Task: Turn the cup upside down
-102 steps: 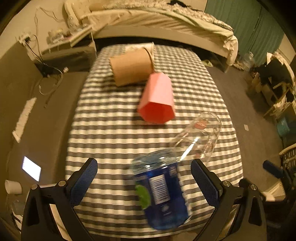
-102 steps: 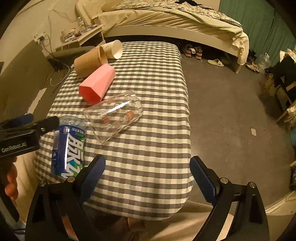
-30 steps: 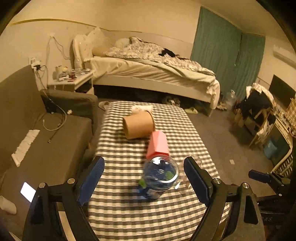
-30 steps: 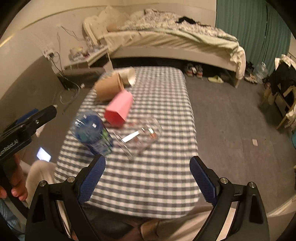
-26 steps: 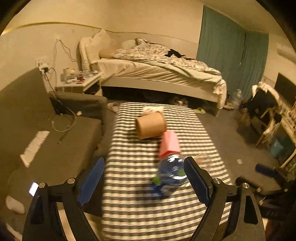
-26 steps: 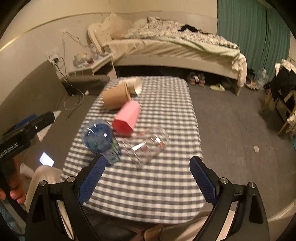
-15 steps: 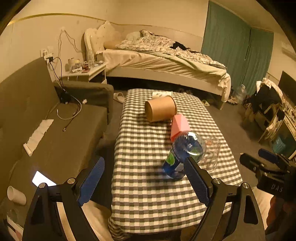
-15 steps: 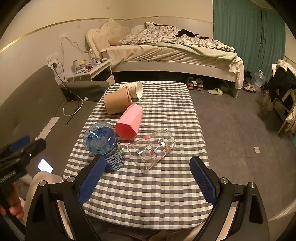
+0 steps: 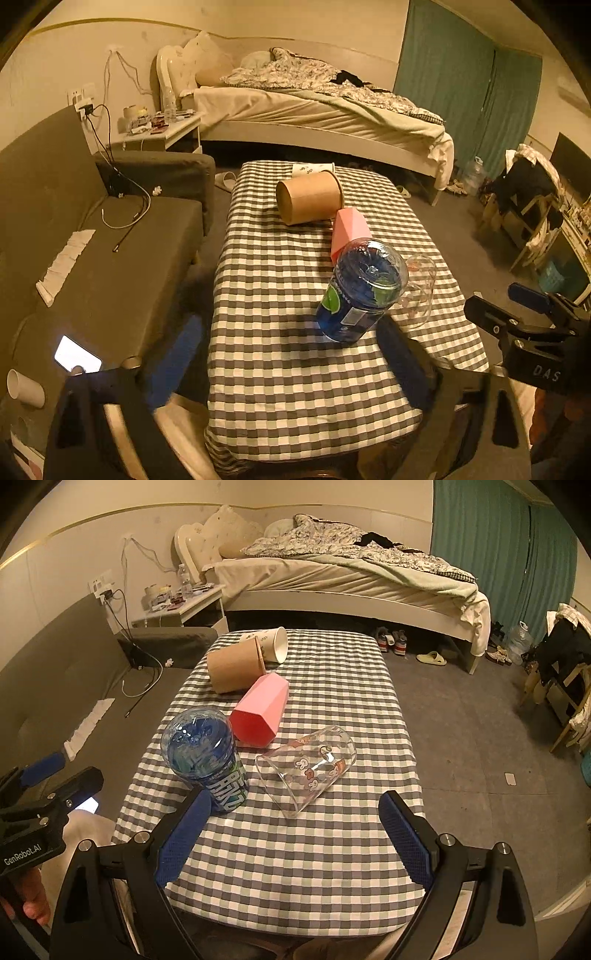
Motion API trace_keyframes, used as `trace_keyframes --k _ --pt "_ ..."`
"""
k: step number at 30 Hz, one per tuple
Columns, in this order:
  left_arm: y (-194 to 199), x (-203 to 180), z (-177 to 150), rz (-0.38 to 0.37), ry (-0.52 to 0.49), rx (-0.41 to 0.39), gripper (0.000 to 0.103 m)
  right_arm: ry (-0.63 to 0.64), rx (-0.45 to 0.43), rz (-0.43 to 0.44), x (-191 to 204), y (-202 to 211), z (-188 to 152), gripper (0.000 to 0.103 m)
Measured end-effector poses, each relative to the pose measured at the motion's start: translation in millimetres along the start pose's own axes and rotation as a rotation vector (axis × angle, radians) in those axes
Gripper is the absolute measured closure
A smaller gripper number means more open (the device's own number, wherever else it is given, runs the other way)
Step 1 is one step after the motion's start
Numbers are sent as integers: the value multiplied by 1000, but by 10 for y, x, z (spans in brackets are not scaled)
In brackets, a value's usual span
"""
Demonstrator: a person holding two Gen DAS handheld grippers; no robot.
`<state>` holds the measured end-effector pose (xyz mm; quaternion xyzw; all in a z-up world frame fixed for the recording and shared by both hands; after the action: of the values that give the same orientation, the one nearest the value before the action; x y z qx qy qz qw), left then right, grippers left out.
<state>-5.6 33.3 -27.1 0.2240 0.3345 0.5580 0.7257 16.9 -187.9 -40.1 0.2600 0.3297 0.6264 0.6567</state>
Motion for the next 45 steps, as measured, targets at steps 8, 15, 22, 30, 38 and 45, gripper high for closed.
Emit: trace_keyframes --k 8,15,22,30,38,45 --pt "-16 59 -10 36 14 6 0 1 -3 -10 27 -14 -12 0" --pt "26 60 6 47 9 -10 0 -5 7 -15 22 -39 -23 0" --pt "49 79 14 59 22 -19 0 -7 8 -18 12 -33 -28 0" --pt "64 93 17 68 20 -22 0 -7 13 -19 15 -23 -31 0" --pt "90 127 12 75 31 -25 0 -4 17 -20 37 -30 -34 0" --pt "82 133 10 76 31 -23 0 1 24 -21 60 -41 -38 0"
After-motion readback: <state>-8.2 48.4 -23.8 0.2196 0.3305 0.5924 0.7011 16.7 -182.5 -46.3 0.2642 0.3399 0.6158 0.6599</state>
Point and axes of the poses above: each gripper's, at about its wrist camera, not at the fingertips, and y roughly against the way its jaws point, x to its left, z to its top, the point moved 1 cm from there along -y, roughly the way its jaws point, and after that the axes turned 10 degrees about -z, right-handed, at the moved point
